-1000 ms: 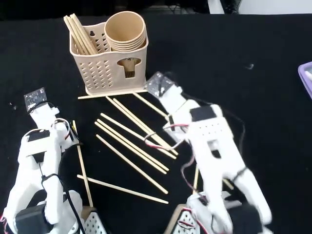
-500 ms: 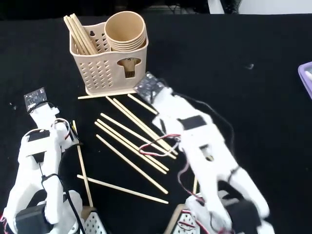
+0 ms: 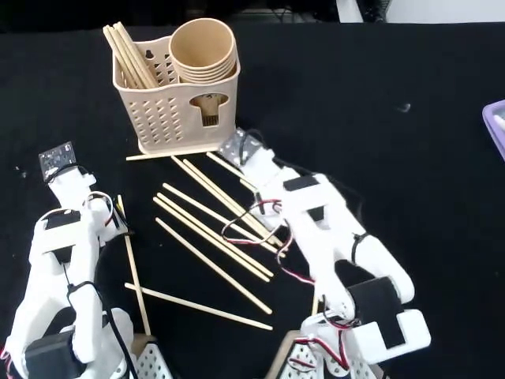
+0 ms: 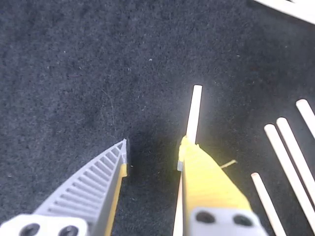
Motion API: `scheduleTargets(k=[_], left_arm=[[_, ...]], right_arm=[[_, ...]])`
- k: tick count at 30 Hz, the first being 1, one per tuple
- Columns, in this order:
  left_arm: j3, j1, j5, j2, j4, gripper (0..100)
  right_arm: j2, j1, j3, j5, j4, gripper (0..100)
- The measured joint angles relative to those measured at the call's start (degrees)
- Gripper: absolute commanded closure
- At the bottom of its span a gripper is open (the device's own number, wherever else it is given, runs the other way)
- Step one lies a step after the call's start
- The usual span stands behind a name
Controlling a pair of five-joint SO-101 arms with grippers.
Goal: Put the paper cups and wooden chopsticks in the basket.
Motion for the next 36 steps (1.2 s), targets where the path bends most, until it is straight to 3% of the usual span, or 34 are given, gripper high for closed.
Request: scheduleTargets(k=[8, 12, 33, 36], left_arm=[[0.0, 0.0, 0.0, 0.0, 0.0, 82], [0.0, 0.0, 0.0, 0.0, 0.0, 82], [0.0, 0.0, 0.0, 0.0, 0.0, 82], [0.0, 0.0, 0.0, 0.0, 0.0, 82]], right_arm=[[3.1, 4.8, -0.1, 6.7, 0.8, 78.1], [3.6, 4.8, -0.7, 7.4, 0.7, 99.1], [3.2, 5.4, -1.2, 7.6, 2.8, 98.8], [-1.5, 5.4, -1.1, 7.6, 7.5, 98.8]])
